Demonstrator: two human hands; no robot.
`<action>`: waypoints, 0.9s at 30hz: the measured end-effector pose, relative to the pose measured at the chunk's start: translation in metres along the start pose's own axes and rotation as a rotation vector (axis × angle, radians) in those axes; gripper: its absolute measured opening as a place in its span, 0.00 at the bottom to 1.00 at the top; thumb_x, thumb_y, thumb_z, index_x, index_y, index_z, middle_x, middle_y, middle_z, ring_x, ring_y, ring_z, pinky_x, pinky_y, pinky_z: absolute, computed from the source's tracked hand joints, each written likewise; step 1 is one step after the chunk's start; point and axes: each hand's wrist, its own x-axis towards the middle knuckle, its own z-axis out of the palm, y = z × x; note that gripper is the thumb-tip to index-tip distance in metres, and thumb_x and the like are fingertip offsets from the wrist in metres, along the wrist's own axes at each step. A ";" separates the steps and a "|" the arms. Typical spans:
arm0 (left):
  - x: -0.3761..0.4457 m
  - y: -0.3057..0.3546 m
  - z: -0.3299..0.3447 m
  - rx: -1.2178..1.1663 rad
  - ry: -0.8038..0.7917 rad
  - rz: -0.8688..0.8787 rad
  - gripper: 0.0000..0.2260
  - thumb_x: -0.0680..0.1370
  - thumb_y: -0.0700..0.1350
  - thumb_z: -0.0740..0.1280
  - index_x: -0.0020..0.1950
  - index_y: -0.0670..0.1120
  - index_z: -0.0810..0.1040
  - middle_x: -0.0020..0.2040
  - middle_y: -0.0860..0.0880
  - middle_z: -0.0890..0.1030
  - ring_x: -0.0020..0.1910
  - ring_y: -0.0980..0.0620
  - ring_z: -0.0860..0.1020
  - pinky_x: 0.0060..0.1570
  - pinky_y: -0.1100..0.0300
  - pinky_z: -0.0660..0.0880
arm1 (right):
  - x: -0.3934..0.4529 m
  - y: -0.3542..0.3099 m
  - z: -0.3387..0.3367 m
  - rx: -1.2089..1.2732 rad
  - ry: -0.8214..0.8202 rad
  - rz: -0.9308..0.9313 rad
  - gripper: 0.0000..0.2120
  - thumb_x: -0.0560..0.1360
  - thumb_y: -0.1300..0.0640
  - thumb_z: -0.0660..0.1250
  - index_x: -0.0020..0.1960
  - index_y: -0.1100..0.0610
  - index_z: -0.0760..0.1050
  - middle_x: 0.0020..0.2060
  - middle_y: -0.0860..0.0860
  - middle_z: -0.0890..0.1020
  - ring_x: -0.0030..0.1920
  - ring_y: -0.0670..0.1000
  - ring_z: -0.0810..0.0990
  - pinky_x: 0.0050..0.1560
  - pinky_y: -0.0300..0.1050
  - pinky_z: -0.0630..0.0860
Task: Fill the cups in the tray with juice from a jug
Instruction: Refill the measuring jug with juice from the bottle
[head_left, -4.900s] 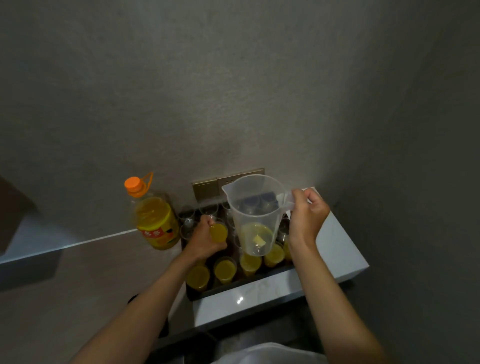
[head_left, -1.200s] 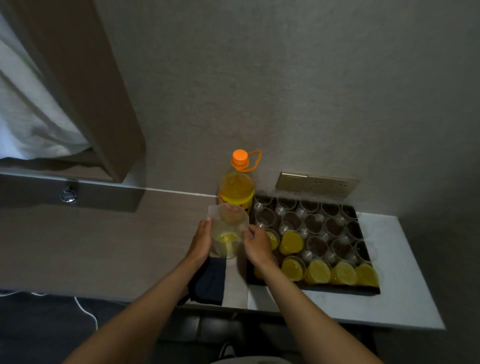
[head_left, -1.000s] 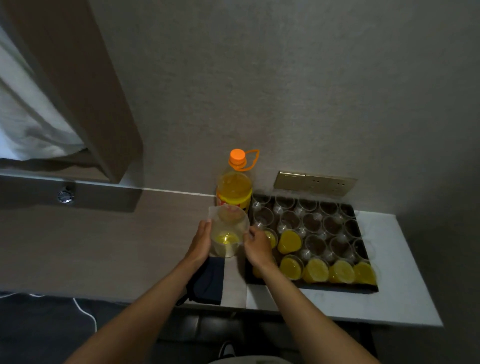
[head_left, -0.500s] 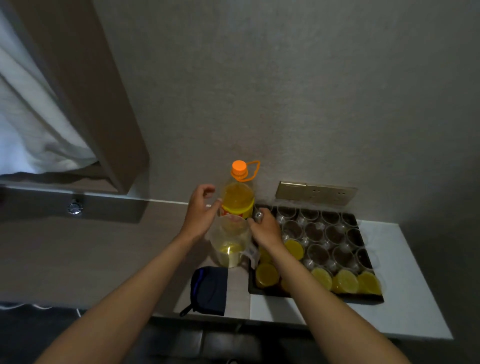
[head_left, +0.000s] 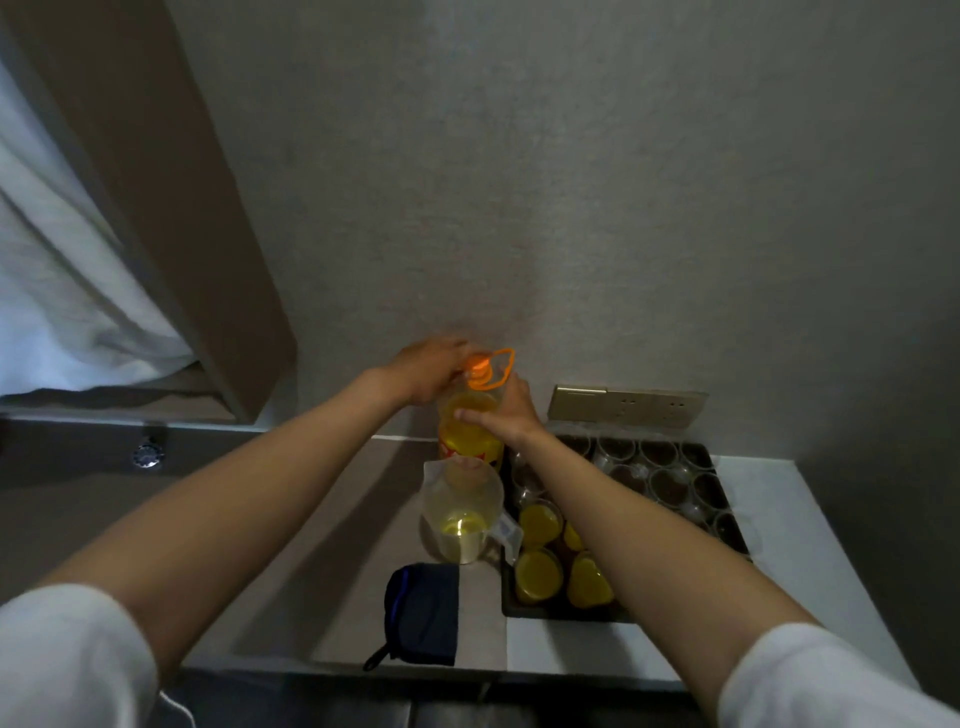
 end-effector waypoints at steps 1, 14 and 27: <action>0.004 0.001 -0.004 0.039 -0.014 0.023 0.20 0.83 0.43 0.65 0.75 0.46 0.73 0.65 0.39 0.77 0.64 0.38 0.75 0.60 0.47 0.74 | -0.002 -0.006 0.000 0.016 0.016 -0.019 0.52 0.51 0.26 0.80 0.68 0.49 0.74 0.62 0.53 0.78 0.66 0.55 0.77 0.68 0.53 0.76; 0.029 0.013 -0.030 0.864 -0.189 0.374 0.19 0.81 0.41 0.50 0.68 0.41 0.72 0.59 0.41 0.78 0.58 0.43 0.77 0.53 0.54 0.74 | -0.025 -0.034 -0.010 -0.136 -0.085 -0.044 0.58 0.67 0.45 0.83 0.83 0.54 0.48 0.77 0.59 0.56 0.79 0.62 0.54 0.78 0.52 0.56; 0.046 0.018 -0.009 0.606 -0.168 0.056 0.19 0.87 0.53 0.54 0.65 0.39 0.72 0.62 0.36 0.79 0.63 0.37 0.76 0.56 0.50 0.72 | -0.023 -0.032 -0.007 -0.138 -0.072 -0.034 0.54 0.67 0.47 0.83 0.82 0.53 0.53 0.76 0.59 0.59 0.78 0.62 0.57 0.76 0.50 0.60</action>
